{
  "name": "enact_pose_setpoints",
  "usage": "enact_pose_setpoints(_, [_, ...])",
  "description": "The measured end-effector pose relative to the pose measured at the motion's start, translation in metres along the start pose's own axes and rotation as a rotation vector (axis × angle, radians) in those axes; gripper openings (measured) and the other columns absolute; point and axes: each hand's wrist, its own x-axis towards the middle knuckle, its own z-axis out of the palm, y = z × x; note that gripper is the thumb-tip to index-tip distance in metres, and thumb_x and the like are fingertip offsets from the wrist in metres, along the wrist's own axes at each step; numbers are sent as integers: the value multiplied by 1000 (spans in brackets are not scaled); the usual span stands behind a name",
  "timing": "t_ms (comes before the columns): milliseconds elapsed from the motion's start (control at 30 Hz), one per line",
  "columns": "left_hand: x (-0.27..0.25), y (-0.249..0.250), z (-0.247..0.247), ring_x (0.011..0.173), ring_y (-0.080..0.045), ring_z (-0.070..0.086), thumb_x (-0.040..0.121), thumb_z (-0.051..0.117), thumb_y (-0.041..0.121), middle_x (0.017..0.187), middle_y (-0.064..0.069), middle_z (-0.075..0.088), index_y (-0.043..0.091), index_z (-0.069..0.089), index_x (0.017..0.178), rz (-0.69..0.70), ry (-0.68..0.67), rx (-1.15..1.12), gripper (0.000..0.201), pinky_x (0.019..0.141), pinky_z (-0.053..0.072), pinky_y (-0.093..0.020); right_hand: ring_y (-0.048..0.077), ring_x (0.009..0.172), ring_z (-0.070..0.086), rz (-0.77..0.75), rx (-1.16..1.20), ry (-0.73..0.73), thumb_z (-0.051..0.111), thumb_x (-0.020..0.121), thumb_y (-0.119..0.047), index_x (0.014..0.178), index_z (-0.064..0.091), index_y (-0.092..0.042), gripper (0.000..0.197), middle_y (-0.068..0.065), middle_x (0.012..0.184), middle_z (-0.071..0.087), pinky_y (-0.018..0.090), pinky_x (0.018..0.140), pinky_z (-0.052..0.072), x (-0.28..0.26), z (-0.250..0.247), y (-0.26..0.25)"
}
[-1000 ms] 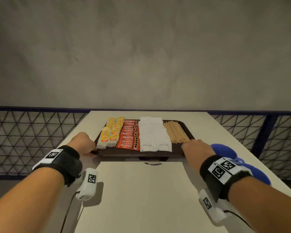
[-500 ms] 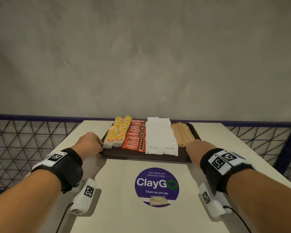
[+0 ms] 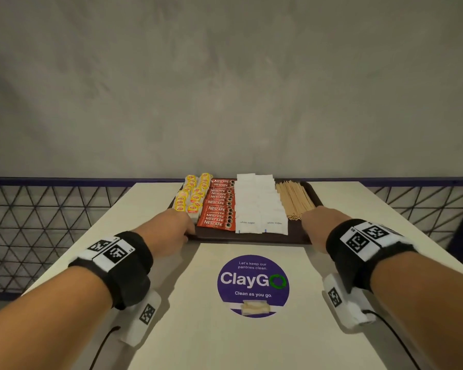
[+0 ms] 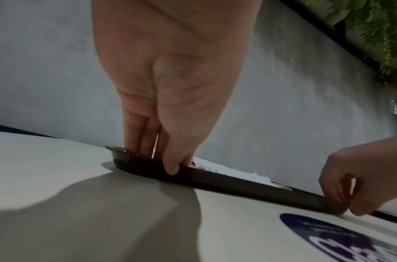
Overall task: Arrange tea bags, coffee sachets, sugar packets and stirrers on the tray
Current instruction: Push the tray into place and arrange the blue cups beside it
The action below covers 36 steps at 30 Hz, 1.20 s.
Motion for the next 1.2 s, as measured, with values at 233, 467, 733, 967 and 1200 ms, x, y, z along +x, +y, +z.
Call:
enact_pose_setpoints(233, [1, 2, -6, 120, -22, 59, 103, 56, 18, 128, -1, 69, 25, 68, 133, 3, -13, -10, 32, 100, 51, -29, 23, 109, 65, -10, -7, -22, 54, 102, -13, 132, 56, -5, 31, 11, 121, 64, 27, 93, 52, 0, -5, 0])
enact_pose_setpoints(467, [6, 1, -4, 124, -23, 58, 105, 56, 19, 131, -2, 67, 23, 65, 137, -18, -4, -26, 34, 102, 49, -29, 23, 108, 66, -12, -7, -9, 56, 101, -13, 132, 56, -6, 32, 10, 120, 65, 28, 93, 53, 4, -4, -1])
enact_pose_setpoints(733, [4, 1, -2, 122, -23, 58, 105, 54, 19, 130, -3, 67, 23, 66, 136, -29, 4, -22, 33, 101, 50, -30, 22, 103, 67, -12, -19, -11, 55, 102, -14, 131, 57, -6, 30, 9, 112, 65, 27, 90, 53, 2, -2, 0])
enact_pose_setpoints(967, [7, -2, 0, 117, -22, 60, 104, 55, 18, 126, -2, 70, 24, 70, 130, -28, 24, -20, 31, 98, 51, -30, 19, 82, 54, 9, -24, -16, 57, 100, -11, 126, 61, -6, 27, 4, 87, 50, 25, 81, 50, 5, 1, 3])
enact_pose_setpoints(1200, [-2, -4, -3, 98, -23, 62, 98, 59, 20, 108, -4, 73, 24, 76, 114, -24, 74, 25, 24, 82, 48, -31, 14, 70, 55, -16, 58, -75, 60, 98, -23, 107, 66, -8, 18, 1, 78, 55, 22, 61, 44, -8, -13, 9])
